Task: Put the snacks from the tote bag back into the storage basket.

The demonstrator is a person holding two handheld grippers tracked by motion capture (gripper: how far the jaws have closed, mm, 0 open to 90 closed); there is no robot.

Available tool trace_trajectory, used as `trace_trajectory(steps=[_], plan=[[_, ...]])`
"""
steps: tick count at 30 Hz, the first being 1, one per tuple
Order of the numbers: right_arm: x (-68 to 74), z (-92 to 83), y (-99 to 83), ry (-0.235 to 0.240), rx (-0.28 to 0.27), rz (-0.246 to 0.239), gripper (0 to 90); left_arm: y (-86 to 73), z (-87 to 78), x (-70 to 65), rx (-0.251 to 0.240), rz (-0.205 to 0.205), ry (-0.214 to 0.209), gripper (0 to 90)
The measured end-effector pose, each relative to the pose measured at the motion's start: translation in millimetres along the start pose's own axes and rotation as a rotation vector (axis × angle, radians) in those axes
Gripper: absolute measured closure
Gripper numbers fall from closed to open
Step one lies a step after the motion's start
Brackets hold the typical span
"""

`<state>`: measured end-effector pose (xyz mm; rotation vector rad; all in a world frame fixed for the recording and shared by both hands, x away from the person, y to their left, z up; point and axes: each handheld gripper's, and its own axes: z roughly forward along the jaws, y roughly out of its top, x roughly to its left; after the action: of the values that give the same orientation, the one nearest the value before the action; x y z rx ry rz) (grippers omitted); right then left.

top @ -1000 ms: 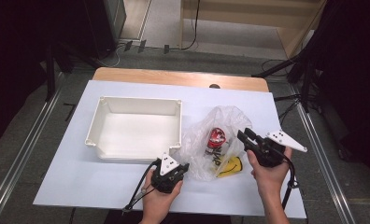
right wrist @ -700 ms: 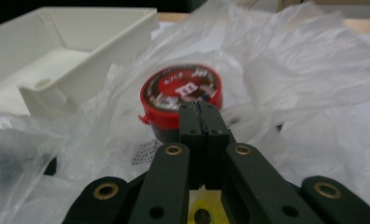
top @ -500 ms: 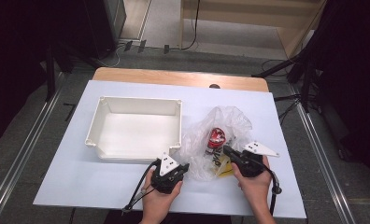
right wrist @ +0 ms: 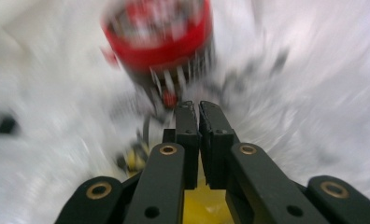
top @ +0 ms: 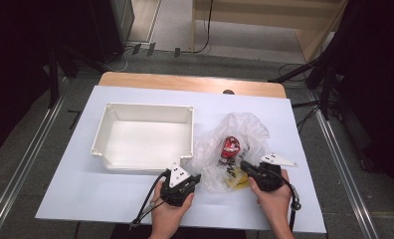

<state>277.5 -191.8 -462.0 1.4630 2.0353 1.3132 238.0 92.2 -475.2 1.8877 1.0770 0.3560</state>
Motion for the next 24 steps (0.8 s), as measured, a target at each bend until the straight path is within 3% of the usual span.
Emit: trace_trajectory(steps=[1, 2, 3, 5, 6, 7, 10, 11, 12, 14, 16, 21, 24], plan=[[1.4, -6.5, 3.4, -0.018, -0.063, -0.006, 87.7, 0.1, 0.1, -0.2, 0.002, 0.004, 0.001, 87.5], [1.4, -6.5, 3.4, -0.018, -0.063, -0.006, 87.7, 0.1, 0.1, -0.2, 0.002, 0.004, 0.001, 87.5], [4.5, -13.9, 9.7, -0.037, -0.157, 0.008, 86.9, 0.2, 0.5, -0.6, 0.000, 0.007, 0.003, 87.5], [5.6, -10.9, 14.3, -0.044, -0.180, 0.002, 85.2, 0.3, 0.5, -0.5, 0.001, 0.009, 0.003, 87.4], [5.6, -10.9, 14.3, -0.044, -0.180, 0.002, 85.2, 0.3, 0.6, -0.5, 0.000, 0.010, 0.003, 87.4], [2.5, 1.6, 14.2, -0.050, -0.141, 0.010, 84.5, 0.2, 0.6, -0.8, 0.002, 0.012, 0.004, 87.5], [-10.4, 23.2, 7.0, -0.075, -0.045, 0.089, 84.6, 0.2, 0.6, -0.6, 0.001, 0.009, 0.003, 87.5], [-10.4, 23.2, 7.0, -0.075, -0.045, 0.089, 84.6, 0.2, 0.6, -0.6, 0.001, 0.009, 0.003, 87.5], [-15.6, 32.7, 3.0, -0.089, 0.016, 0.123, 85.4, 0.3, 0.6, -0.5, 0.003, 0.008, 0.003, 87.5], [-17.1, 38.2, 0.4, -0.132, 0.064, 0.100, 87.3, 0.2, 0.5, -0.5, 0.003, 0.004, 0.003, 87.5], [-19.8, 40.0, -1.8, -0.146, 0.085, 0.101, 90.0, 0.2, 0.5, -0.4, 0.002, 0.003, 0.004, 87.5], [-21.7, 35.5, -1.0, -0.159, 0.082, 0.092, 89.7, 0.1, 0.3, -0.3, 0.001, 0.003, 0.004, 87.4], [-18.0, 21.2, 3.7, -0.128, -0.008, 0.084, 88.0, -0.4, -1.1, -0.4, -0.016, 0.000, 0.010, 85.7]])
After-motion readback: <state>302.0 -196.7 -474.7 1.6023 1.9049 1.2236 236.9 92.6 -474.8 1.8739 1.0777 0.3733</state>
